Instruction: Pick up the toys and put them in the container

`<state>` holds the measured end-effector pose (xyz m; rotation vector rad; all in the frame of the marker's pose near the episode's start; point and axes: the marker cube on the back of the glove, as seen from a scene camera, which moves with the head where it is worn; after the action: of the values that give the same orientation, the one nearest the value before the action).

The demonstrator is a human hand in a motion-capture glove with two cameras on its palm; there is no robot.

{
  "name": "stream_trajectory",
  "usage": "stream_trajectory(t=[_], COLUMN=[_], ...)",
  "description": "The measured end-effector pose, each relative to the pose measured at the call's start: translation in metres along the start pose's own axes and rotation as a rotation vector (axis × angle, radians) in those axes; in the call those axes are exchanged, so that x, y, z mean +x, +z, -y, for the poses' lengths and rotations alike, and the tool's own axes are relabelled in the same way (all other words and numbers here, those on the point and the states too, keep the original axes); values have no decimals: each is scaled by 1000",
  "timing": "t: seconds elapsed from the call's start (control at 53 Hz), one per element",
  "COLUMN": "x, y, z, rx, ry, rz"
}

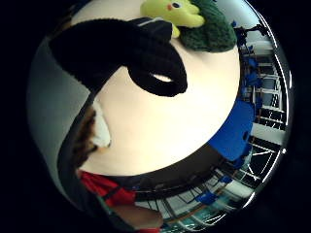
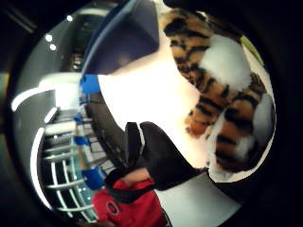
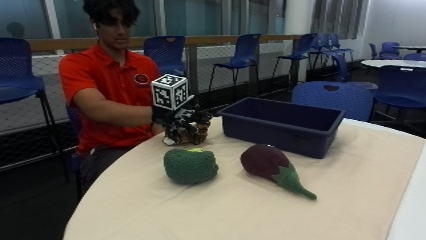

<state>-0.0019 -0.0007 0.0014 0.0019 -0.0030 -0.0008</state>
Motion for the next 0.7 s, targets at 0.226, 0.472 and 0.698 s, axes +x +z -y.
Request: stream_trajectory(t=[0.226, 0.472, 0.698], x=[-1, -4, -10], y=[13, 24, 25], z=[9, 12, 17], rx=[-89, -100, 1], ry=[26, 78, 106], rz=[-48, -178, -197])
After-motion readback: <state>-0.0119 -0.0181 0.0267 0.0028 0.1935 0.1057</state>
